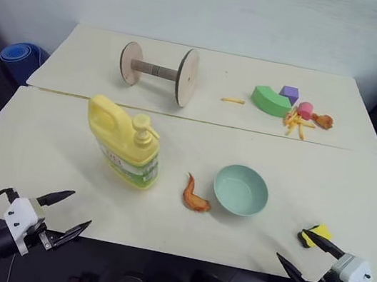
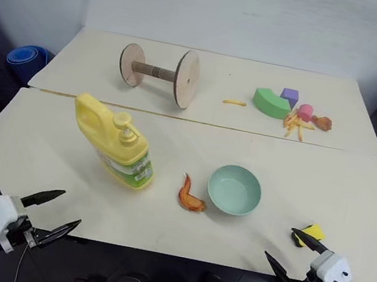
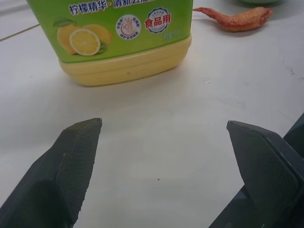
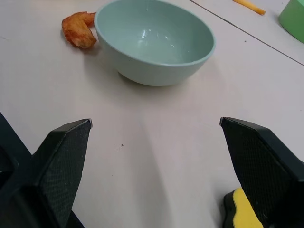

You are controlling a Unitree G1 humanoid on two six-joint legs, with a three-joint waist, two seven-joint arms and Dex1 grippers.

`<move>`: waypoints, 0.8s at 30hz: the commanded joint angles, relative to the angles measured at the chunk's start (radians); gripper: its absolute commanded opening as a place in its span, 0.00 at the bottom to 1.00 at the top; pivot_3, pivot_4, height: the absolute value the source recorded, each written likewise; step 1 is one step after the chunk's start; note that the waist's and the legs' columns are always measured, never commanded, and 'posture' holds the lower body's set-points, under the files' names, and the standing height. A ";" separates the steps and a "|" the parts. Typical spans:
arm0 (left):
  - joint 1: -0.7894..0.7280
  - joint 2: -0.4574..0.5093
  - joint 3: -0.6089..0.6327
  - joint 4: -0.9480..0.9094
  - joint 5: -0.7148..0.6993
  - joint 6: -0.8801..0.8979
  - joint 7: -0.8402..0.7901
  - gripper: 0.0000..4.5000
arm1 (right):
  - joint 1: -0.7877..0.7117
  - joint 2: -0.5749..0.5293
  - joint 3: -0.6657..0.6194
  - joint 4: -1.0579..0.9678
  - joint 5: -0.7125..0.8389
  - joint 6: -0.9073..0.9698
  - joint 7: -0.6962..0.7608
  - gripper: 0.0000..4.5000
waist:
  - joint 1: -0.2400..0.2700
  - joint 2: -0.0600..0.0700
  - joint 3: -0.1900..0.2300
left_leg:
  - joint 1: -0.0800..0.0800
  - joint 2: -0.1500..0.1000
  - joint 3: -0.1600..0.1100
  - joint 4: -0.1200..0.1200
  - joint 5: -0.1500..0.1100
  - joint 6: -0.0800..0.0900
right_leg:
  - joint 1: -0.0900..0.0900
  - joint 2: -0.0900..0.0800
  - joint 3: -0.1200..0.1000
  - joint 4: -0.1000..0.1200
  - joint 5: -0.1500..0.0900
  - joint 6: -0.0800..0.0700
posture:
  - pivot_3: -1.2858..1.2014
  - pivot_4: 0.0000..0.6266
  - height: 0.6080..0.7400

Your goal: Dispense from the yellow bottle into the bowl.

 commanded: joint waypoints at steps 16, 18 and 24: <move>-0.036 0.089 -0.032 -0.144 -0.208 0.198 -0.229 1.00 | -0.762 0.025 0.634 -0.503 0.044 1.136 -0.356 1.00 | -0.001 -0.004 -0.002 | -0.006 0.004 0.002 0.000 0.004 -0.004 | -0.015 0.003 0.000 0.002 0.002 -0.008 | 0.52 0.24 1.00; -0.045 0.091 -0.039 -0.140 -0.203 0.202 -0.239 1.00 | -0.867 0.067 0.703 -0.448 -0.001 1.219 -0.386 1.00 | -0.008 -0.005 -0.003 | -0.006 0.004 0.004 0.000 0.004 -0.004 | -0.016 0.004 0.000 0.002 0.002 -0.008 | 0.52 0.24 1.00; -0.081 0.068 -0.057 -0.176 -0.230 0.236 -0.227 1.00 | -1.200 0.076 1.024 -0.315 -0.170 1.531 -0.388 1.00 | -0.013 -0.007 -0.005 | -0.007 0.003 0.006 0.001 0.005 -0.003 | -0.018 0.003 0.001 0.007 0.003 -0.007 | 0.52 0.24 1.00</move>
